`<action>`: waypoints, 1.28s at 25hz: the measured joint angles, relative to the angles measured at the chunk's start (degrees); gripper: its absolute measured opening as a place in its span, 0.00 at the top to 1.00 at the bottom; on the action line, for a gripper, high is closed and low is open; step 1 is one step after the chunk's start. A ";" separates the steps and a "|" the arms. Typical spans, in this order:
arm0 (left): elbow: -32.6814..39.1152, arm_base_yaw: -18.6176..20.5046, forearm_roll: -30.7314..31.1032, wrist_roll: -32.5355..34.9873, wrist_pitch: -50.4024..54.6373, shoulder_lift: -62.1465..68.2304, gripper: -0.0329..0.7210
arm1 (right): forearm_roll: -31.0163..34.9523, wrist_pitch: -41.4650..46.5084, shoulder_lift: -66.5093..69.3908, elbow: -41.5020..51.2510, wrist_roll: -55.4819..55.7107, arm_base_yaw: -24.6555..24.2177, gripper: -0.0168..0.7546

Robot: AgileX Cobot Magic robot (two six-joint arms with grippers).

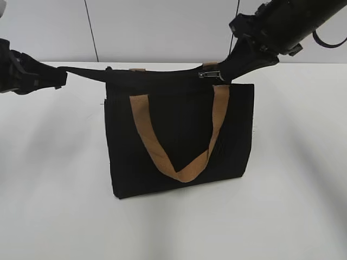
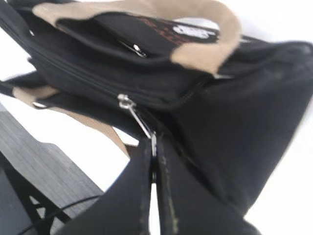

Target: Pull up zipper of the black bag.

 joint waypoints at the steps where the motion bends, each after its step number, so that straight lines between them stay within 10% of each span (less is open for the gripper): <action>1: 0.00 0.00 0.04 0.00 0.05 0.00 0.92 | -0.81 0.10 -0.07 0.00 -0.15 -0.20 1.00; 17: 0.00 0.00 0.04 0.00 0.25 1.32 0.92 | -9.64 0.55 -0.32 -0.20 -0.39 -0.27 0.98; 20: 0.00 0.00 0.04 0.00 2.45 1.32 0.83 | -11.80 0.50 -1.15 -0.20 -0.61 -0.27 0.82; 25: 0.00 0.16 0.04 -0.16 5.72 1.37 0.32 | -14.23 -0.87 -4.83 -0.20 -4.36 -0.55 0.32; 32: 0.00 -1.19 -0.08 -6.32 14.54 1.32 0.25 | -15.05 -1.26 -11.36 -0.20 -5.38 -0.55 0.24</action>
